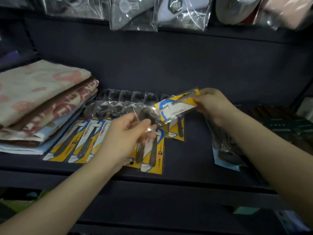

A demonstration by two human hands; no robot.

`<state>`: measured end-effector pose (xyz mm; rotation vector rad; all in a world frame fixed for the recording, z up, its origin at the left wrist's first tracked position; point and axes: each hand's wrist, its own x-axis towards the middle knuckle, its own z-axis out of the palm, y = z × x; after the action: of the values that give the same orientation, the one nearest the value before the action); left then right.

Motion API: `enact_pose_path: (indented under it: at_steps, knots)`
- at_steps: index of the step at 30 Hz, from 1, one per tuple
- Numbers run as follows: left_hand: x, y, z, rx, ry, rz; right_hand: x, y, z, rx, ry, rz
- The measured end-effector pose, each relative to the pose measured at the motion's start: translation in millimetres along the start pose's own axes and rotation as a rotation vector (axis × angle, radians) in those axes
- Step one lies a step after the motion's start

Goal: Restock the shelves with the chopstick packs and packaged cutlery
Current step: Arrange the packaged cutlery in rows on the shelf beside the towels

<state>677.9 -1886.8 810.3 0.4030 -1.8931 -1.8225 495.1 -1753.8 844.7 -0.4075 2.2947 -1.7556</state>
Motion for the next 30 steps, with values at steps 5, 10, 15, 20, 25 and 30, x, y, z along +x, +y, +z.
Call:
enact_pose_path:
  at_steps: [5, 10, 15, 20, 25, 30]
  knots:
    - [28.3, 14.8, -14.3, 0.138, 0.130, 0.153, -32.8, -40.7, 2.0, -0.608, 0.039, -0.634]
    - [35.6, 32.7, -5.3, 0.271, -0.121, 0.262, -50.7, -53.3, 19.2, -0.295, -0.466, -0.432]
    - [38.5, 20.6, 5.8, 0.269, -0.227, 0.206, -44.4, -33.3, 20.9, -0.189, -0.568, -0.345]
    - [41.2, 9.4, 4.6, 0.276, -0.175, 0.233, -26.6, -11.5, 23.0, -0.260, -0.346, -0.193]
    - [34.0, -5.0, -19.9, 0.952, -0.453, 0.443, 1.1, 16.6, 13.4, -0.354, -0.079, 0.019]
    - [29.5, -15.3, -30.4, 1.100, -0.735, 0.298, 9.1, 30.9, 19.5, -0.493, -0.103, -0.073]
